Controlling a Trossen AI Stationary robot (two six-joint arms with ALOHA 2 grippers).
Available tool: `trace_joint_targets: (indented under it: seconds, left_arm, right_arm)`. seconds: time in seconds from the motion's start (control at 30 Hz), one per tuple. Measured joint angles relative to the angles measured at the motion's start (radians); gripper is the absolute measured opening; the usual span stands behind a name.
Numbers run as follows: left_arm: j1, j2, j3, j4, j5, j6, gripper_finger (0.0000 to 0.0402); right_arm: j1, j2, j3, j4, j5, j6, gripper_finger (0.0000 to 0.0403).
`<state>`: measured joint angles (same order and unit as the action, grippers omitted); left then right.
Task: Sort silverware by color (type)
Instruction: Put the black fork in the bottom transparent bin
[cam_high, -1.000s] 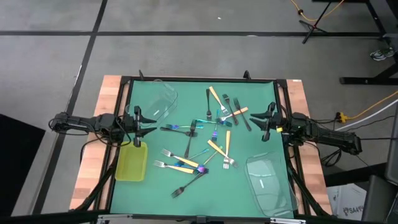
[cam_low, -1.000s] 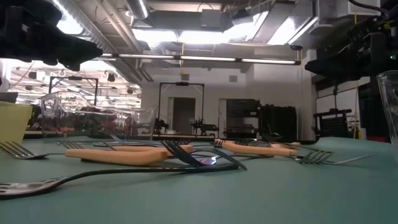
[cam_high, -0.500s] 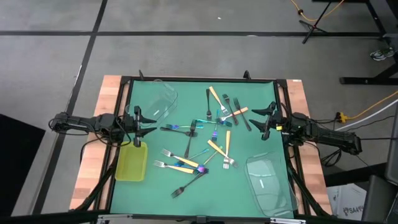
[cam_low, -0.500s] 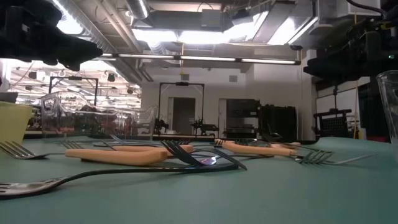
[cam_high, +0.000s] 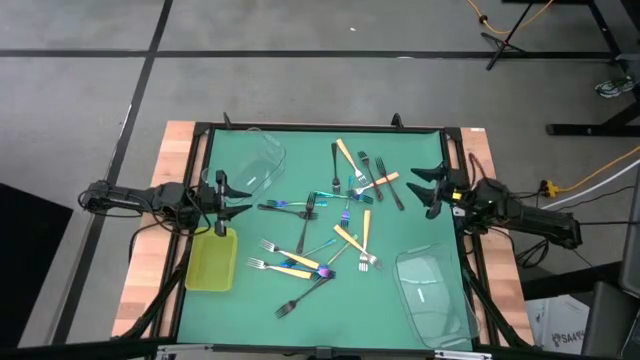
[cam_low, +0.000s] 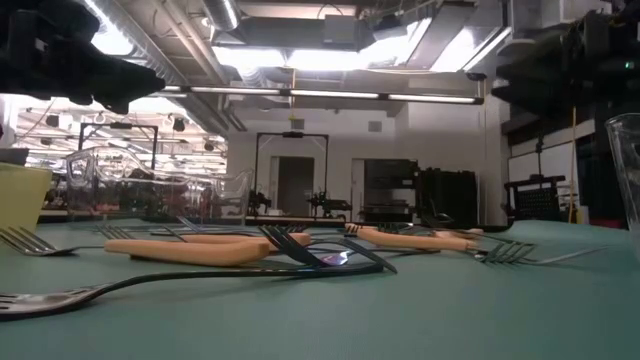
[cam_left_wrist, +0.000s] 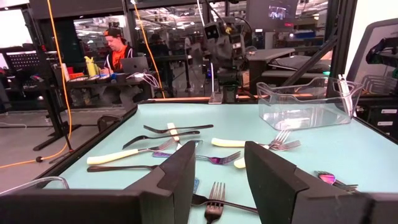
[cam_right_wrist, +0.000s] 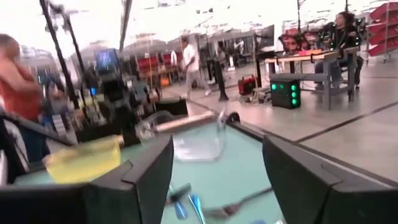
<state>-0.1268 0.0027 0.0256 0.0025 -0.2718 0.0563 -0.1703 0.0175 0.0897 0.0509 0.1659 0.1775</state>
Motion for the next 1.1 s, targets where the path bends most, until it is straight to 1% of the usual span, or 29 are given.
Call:
trace_joint_targets:
  seconds: [0.17,0.3,0.47,0.57,0.7,0.8,0.93,1.1]
  left_arm:
    - [0.0,0.0,0.0,0.0,0.0,0.0,0.0133]
    - [0.0,0.0,0.0,0.0,0.0,0.0,0.0133]
    - [0.0,0.0,0.0,0.0,0.0,0.0,0.0133]
    - [0.0,0.0,0.0,0.0,0.0,0.0,0.0133]
    - [0.0,0.0,0.0,0.0,0.0,0.0,0.0133]
    - [0.0,0.0,0.0,0.0,0.0,0.0,0.0133]
    - [0.0,0.0,0.0,0.0,0.0,0.0,0.0133]
    - [0.0,0.0,0.0,0.0,0.0,0.0,0.0133]
  right_arm:
    - [0.0,0.002,0.042,0.0,0.0,0.054,0.0238]
    - [0.0,0.04,0.071,-0.001,0.007,0.062,0.0238]
    - [0.0,0.173,0.151,-0.002,0.08,0.062,0.0238]
    - [0.0,0.287,0.228,-0.021,0.159,0.055,0.0238]
    - [0.0,0.448,0.357,-0.168,0.301,0.054,0.0238]
    - [0.0,0.568,0.461,-0.318,0.362,0.065,0.0238]
    - [0.0,0.704,0.581,-0.507,0.366,0.127,0.0238]
    - [-0.006,0.875,0.691,-0.674,0.356,0.211,0.0238]
